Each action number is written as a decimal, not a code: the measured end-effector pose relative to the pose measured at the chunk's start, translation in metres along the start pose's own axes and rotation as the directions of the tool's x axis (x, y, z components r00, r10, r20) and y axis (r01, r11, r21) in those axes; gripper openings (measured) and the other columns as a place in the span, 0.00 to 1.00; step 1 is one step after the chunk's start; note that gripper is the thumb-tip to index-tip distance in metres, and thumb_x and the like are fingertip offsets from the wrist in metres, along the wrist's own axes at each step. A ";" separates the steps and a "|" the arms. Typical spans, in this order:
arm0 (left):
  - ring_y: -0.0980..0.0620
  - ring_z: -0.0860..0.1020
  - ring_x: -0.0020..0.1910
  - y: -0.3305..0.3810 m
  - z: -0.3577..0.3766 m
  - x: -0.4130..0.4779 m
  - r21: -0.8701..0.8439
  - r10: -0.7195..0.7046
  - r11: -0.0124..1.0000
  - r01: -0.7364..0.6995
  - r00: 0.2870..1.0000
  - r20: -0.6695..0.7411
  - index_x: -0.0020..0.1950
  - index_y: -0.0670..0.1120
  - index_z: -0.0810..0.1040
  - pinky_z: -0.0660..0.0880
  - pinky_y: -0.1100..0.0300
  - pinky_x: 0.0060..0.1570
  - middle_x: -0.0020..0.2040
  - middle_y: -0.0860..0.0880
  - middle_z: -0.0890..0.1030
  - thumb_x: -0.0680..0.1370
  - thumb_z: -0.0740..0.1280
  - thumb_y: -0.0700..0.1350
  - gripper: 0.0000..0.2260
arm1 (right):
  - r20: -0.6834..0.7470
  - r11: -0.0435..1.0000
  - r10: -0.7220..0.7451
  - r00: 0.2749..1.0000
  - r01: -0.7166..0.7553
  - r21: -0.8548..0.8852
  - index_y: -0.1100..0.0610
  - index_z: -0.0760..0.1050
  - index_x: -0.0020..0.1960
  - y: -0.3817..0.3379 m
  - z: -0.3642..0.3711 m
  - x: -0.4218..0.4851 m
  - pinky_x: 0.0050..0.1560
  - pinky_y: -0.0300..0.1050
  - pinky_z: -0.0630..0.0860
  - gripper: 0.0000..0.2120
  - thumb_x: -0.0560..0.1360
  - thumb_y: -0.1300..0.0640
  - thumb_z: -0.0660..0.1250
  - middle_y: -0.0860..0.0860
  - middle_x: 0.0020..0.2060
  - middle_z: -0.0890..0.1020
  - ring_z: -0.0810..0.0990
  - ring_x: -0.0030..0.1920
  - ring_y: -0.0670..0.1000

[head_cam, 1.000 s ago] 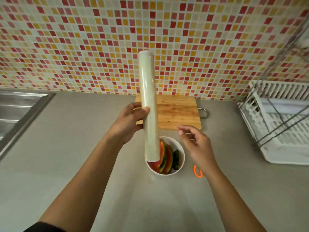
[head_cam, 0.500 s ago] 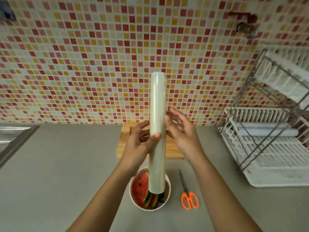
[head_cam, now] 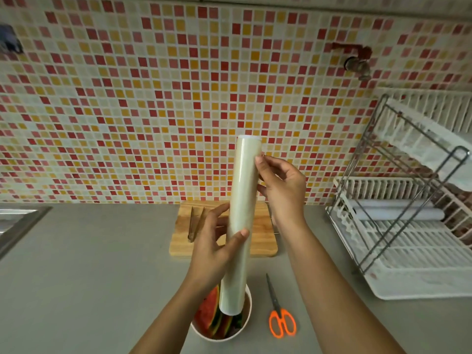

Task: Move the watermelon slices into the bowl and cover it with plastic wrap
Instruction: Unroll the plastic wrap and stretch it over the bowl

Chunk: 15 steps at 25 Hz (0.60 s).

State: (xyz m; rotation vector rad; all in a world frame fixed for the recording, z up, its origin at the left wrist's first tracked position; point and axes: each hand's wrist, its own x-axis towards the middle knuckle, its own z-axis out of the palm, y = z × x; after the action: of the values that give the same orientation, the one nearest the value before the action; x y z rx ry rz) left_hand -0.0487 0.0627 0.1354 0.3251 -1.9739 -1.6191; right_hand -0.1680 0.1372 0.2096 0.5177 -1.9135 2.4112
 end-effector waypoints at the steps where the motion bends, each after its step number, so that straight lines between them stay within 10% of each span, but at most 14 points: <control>1: 0.58 0.79 0.52 -0.001 0.002 -0.001 -0.021 0.001 1.000 -0.001 1.000 0.002 0.61 0.67 0.68 0.78 0.63 0.47 0.52 0.60 0.78 0.70 0.70 0.54 0.22 | -0.023 1.000 -0.018 1.000 0.018 -0.010 0.50 0.82 0.45 -0.001 0.000 0.000 0.46 0.56 0.82 0.09 0.68 0.47 0.73 0.50 0.45 0.85 0.84 0.49 0.51; 11: 0.69 0.74 0.55 0.013 0.015 -0.006 -0.088 -0.014 0.996 0.010 0.999 -0.049 0.62 0.66 0.63 0.73 0.73 0.47 0.54 0.74 0.74 0.74 0.61 0.61 0.18 | 0.106 0.986 0.065 0.992 -0.080 0.149 0.51 0.78 0.44 -0.020 0.002 0.000 0.41 0.40 0.80 0.02 0.75 0.55 0.67 0.47 0.41 0.85 0.84 0.44 0.45; 15: 0.63 0.76 0.55 0.014 0.009 -0.003 -0.144 -0.029 0.989 0.018 0.997 -0.073 0.66 0.60 0.68 0.77 0.60 0.52 0.57 0.62 0.77 0.74 0.62 0.59 0.21 | 0.225 0.994 -0.033 0.974 0.008 0.111 0.48 0.78 0.47 -0.019 -0.003 -0.005 0.49 0.45 0.80 0.08 0.71 0.57 0.72 0.46 0.43 0.83 0.82 0.49 0.48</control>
State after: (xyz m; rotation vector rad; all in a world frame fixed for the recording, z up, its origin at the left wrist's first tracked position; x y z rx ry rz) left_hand -0.0495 0.0754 0.1472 0.3489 -1.7929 -1.7274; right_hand -0.1602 0.1456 0.2254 0.8488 -1.8482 2.5521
